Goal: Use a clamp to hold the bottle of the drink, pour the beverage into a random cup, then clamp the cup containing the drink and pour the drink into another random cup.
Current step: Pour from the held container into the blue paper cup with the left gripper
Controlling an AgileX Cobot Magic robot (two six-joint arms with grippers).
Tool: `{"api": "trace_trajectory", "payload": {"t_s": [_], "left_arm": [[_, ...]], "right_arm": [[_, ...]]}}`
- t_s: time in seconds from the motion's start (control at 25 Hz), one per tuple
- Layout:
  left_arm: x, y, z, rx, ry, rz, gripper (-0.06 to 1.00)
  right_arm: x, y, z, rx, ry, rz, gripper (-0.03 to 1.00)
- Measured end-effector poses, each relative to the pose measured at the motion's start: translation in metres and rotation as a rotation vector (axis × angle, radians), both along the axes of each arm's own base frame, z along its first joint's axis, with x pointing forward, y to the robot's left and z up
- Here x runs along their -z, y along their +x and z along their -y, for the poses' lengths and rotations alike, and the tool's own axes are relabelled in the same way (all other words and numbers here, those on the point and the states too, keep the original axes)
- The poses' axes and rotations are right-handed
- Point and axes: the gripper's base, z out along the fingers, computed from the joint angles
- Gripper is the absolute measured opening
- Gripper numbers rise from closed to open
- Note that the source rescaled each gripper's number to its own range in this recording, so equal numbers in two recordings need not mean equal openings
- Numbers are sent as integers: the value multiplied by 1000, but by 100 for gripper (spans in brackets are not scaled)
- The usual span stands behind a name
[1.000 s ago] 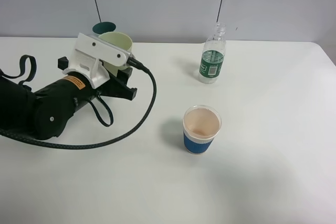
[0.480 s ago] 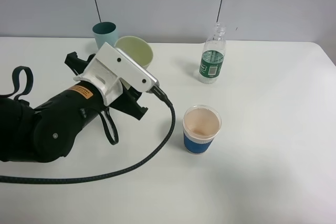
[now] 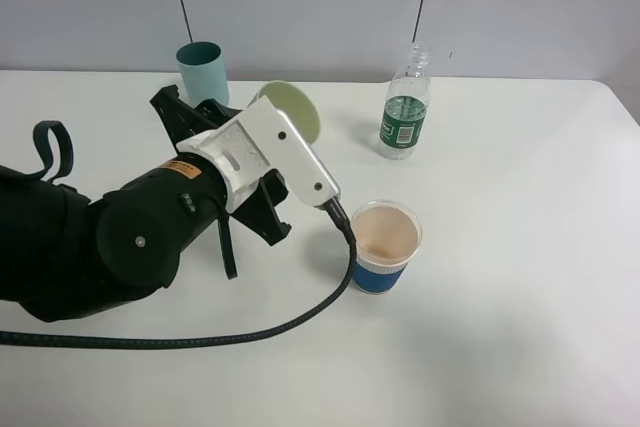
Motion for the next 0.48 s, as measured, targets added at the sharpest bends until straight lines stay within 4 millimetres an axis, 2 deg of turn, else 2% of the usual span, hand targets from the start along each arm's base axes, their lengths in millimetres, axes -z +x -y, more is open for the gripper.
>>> {"api": "trace_trajectory", "payload": {"t_s": [0.48], "left_arm": [[-9, -10, 23, 88, 151, -18, 5]], "right_arm": [[0, 0, 0, 0, 0, 0, 100]]}}
